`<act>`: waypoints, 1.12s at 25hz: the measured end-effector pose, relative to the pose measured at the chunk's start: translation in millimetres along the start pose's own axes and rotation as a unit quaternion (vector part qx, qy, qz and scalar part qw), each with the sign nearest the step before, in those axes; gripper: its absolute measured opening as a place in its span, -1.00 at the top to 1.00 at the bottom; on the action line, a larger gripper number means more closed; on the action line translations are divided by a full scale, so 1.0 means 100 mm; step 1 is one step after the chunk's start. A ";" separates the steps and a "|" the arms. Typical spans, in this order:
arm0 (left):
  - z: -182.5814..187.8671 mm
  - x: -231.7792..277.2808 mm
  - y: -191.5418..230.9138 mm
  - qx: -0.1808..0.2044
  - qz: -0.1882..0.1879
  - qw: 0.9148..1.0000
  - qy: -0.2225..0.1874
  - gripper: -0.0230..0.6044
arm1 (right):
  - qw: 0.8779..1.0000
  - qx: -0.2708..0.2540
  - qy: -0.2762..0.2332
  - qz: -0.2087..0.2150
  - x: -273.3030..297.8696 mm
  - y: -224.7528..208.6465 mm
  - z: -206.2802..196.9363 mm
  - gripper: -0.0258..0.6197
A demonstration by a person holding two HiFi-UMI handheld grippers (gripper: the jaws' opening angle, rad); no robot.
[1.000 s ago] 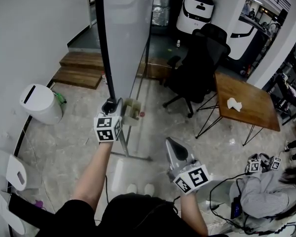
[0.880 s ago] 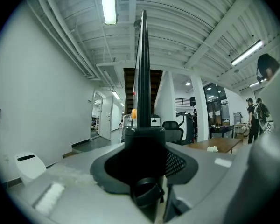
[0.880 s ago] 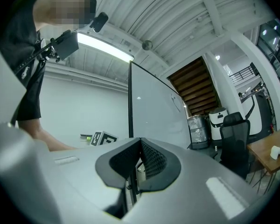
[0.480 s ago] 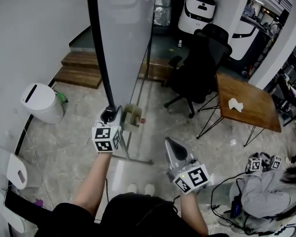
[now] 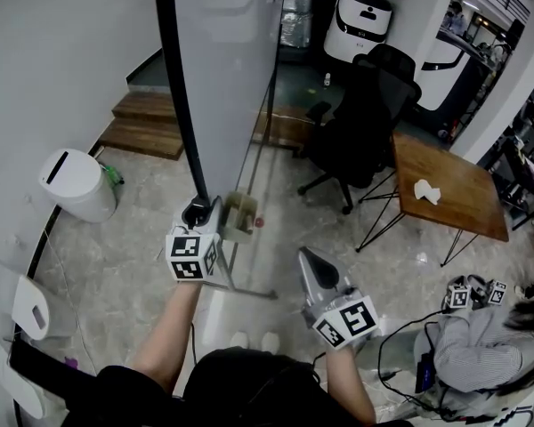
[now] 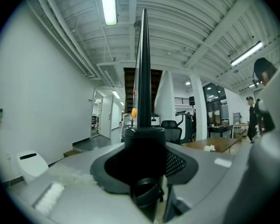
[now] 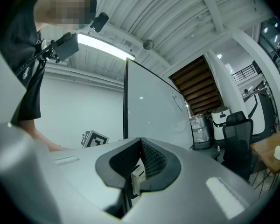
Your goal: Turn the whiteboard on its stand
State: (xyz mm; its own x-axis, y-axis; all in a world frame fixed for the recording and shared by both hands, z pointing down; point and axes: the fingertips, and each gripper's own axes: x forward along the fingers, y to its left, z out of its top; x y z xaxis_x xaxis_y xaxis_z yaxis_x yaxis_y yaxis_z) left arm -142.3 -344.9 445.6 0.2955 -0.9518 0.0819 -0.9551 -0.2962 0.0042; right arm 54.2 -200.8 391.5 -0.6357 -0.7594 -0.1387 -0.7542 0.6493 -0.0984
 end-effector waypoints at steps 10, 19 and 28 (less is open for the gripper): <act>-0.03 -0.02 0.03 -0.001 -0.001 1.000 0.004 0.38 | 1.000 0.000 0.002 0.002 0.05 -0.04 -0.04 0.90; -0.01 -0.12 0.02 0.001 -0.002 1.000 0.007 0.38 | 1.000 0.002 0.002 0.004 0.07 -0.08 -0.03 0.89; -0.09 -0.17 0.02 0.002 -0.007 1.000 0.010 0.38 | 1.000 0.001 0.007 0.008 0.14 -0.22 -0.13 0.90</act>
State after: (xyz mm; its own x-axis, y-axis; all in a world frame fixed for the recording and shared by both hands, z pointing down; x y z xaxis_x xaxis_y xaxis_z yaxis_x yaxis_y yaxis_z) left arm -149.1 -328.5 453.5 0.3089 -0.9457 0.1013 -0.9506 -0.3103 0.0023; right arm 60.1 -226.0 405.0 -0.6504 -0.7490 -0.1260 -0.7431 0.6619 -0.0986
